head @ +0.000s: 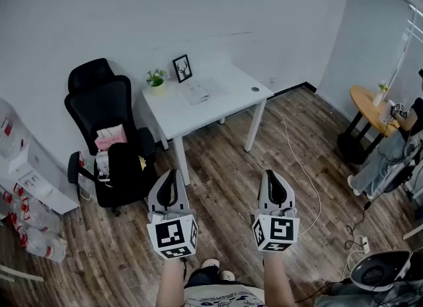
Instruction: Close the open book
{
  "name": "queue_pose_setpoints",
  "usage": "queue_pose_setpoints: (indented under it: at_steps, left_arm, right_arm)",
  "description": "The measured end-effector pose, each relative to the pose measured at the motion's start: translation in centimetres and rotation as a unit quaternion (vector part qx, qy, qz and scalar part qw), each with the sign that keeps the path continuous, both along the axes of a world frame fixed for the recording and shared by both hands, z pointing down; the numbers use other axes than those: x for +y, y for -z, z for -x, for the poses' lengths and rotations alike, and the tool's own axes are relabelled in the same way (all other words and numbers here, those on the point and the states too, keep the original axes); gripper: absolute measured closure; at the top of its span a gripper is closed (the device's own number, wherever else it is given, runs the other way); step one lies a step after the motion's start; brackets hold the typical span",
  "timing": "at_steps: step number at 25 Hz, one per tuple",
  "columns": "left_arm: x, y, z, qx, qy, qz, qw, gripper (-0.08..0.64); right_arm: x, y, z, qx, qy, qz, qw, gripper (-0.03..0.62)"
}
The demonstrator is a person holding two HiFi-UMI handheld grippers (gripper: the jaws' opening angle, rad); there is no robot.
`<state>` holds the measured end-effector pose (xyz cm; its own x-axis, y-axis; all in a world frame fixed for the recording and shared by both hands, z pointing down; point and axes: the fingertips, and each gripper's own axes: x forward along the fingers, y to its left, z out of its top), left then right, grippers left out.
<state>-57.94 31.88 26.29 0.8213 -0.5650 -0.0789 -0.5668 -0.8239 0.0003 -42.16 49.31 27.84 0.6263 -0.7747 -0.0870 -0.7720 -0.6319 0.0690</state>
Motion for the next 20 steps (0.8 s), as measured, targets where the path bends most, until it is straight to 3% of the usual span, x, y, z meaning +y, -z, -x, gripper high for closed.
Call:
queue_pose_setpoints:
  at_steps: [20]
  left_arm:
    - [-4.1,-0.9,-2.8,-0.009,0.0,0.005,0.9999,0.532]
  right_arm:
    - [-3.1,-0.8,-3.2,-0.008,0.001,-0.009,1.0,0.561]
